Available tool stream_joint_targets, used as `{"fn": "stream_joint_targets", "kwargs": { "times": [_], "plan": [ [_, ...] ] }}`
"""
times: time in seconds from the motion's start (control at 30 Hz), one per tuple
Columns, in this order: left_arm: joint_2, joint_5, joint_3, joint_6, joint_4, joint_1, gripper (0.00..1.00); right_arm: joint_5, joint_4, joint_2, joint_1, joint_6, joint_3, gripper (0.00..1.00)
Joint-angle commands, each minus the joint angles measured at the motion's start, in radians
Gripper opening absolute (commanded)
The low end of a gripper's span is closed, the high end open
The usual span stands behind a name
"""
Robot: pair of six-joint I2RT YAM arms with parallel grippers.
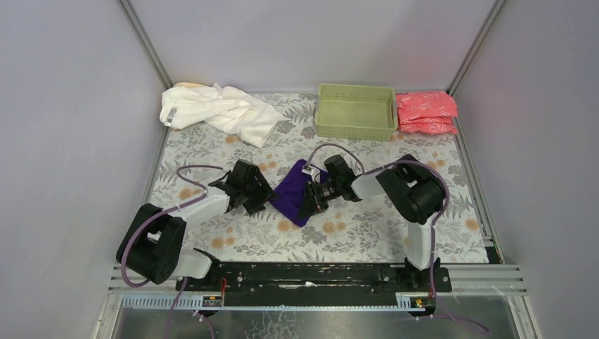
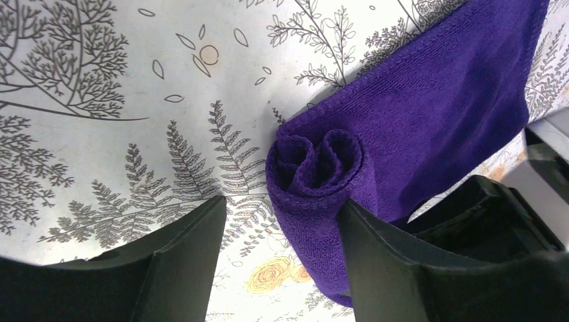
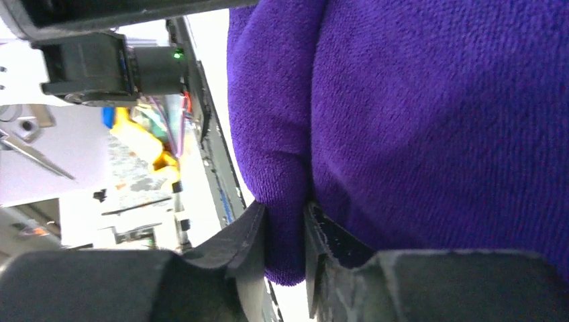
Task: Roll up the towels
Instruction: Roll the towel at the center of the board.
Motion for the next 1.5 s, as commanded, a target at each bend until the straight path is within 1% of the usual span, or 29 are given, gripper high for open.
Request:
{"fn": "stream_joint_targets", "kwargs": {
  "times": [0.0,0.03,0.1,0.2,0.27,0.37,0.5,0.6,0.7,0.83,0.93,1.0,1.13,1.17,1.27,1.4,1.47],
  "plan": [
    [0.031,-0.031,-0.045,0.009,0.039,-0.005,0.61,0.224,-0.328,-0.158,0.013,-0.243,0.045,0.35],
    [0.03,-0.037,-0.052,0.007,0.036,-0.005,0.61,0.27,-0.373,-0.195,0.021,-0.275,0.054,0.39],
    [0.023,-0.048,-0.068,0.002,0.033,-0.004,0.61,0.382,-0.453,-0.263,0.044,-0.344,0.069,0.44],
    [0.018,-0.059,-0.082,-0.004,0.024,-0.004,0.6,0.595,-0.553,-0.35,0.116,-0.435,0.092,0.51],
    [0.016,-0.059,-0.088,-0.007,0.023,-0.004,0.6,0.736,-0.585,-0.416,0.179,-0.492,0.102,0.53],
    [0.01,-0.062,-0.092,-0.014,0.017,-0.005,0.59,0.906,-0.577,-0.477,0.278,-0.564,0.1,0.56],
    [-0.01,-0.077,-0.103,-0.022,0.005,-0.004,0.59,1.06,-0.534,-0.498,0.391,-0.666,0.087,0.62],
    [-0.009,-0.08,-0.104,-0.022,0.0,-0.004,0.59,1.139,-0.516,-0.469,0.461,-0.723,0.095,0.62],
    [-0.008,-0.08,-0.103,-0.022,0.0,-0.005,0.59,1.19,-0.505,-0.419,0.496,-0.765,0.105,0.63],
    [-0.008,-0.08,-0.098,-0.02,0.0,-0.005,0.59,1.211,-0.481,-0.364,0.513,-0.802,0.111,0.61],
    [-0.008,-0.08,-0.102,-0.021,0.003,-0.004,0.59,1.226,-0.478,-0.293,0.514,-0.818,0.125,0.6],
    [-0.008,-0.077,-0.105,-0.019,0.006,-0.005,0.59,1.227,-0.48,-0.254,0.513,-0.825,0.137,0.57],
    [-0.019,-0.076,-0.103,-0.015,0.003,-0.005,0.59,1.203,-0.576,-0.168,0.497,-0.837,0.199,0.45],
    [-0.026,-0.076,-0.103,-0.015,0.001,-0.006,0.59,1.173,-0.597,-0.151,0.487,-0.829,0.213,0.4],
    [-0.047,-0.084,-0.099,-0.012,-0.009,-0.004,0.6,1.047,-0.623,-0.158,0.45,-0.797,0.219,0.3],
    [-0.094,-0.096,-0.093,-0.013,-0.035,-0.004,0.62,0.767,-0.637,-0.191,0.362,-0.728,0.212,0.16],
    [-0.125,-0.105,-0.087,-0.015,-0.055,-0.004,0.65,0.635,-0.634,-0.201,0.317,-0.682,0.203,0.13]
  ]
}}
